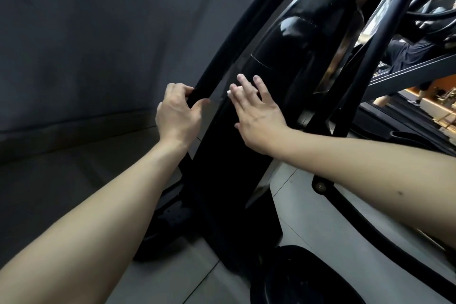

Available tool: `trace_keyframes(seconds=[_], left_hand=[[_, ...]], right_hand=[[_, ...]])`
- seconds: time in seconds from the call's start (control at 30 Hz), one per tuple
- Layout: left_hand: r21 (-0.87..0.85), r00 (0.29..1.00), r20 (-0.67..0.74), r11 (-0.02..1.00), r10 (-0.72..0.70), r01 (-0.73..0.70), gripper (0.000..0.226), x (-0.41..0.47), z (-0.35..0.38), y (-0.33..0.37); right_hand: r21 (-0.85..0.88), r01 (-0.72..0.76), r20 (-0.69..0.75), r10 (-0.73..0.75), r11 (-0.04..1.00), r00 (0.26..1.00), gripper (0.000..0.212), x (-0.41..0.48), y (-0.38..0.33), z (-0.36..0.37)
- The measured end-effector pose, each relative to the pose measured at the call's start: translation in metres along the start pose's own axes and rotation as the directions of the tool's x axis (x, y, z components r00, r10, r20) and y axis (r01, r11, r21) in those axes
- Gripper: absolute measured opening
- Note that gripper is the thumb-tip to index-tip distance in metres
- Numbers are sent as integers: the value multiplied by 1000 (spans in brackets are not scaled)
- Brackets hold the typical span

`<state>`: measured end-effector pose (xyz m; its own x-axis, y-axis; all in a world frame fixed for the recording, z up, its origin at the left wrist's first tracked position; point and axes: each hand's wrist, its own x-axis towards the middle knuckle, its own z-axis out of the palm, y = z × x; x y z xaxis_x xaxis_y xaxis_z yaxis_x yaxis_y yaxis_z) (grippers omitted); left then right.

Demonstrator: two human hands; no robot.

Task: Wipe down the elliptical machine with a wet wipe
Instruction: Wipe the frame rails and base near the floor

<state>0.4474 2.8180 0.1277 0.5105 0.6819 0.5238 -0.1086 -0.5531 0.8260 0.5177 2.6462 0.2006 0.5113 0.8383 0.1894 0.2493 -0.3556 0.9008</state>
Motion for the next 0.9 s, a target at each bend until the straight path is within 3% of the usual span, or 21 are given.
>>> trace_keyframes(seconds=[0.1, 0.33, 0.53, 0.67, 0.9], left_hand=[[12, 999, -13, 999, 38, -38, 28, 0, 1, -2], [114, 998, 13, 992, 56, -57, 39, -8, -2, -30], [88, 1000, 15, 996, -2, 1, 32, -18, 4, -40], [59, 999, -16, 997, 48, -47, 33, -21, 7, -44], [124, 993, 11, 986, 115, -115, 31, -17, 2, -46]], right_hand=[[25, 9, 42, -10, 1000, 999, 78, 9, -18, 4], [28, 289, 176, -289, 957, 941, 73, -15, -96, 27], [-4, 38, 60, -37, 999, 997, 73, 15, -32, 6], [-68, 126, 118, -117, 990, 986, 66, 24, -35, 4], [114, 306, 257, -325, 945, 910, 63, 21, -117, 20]])
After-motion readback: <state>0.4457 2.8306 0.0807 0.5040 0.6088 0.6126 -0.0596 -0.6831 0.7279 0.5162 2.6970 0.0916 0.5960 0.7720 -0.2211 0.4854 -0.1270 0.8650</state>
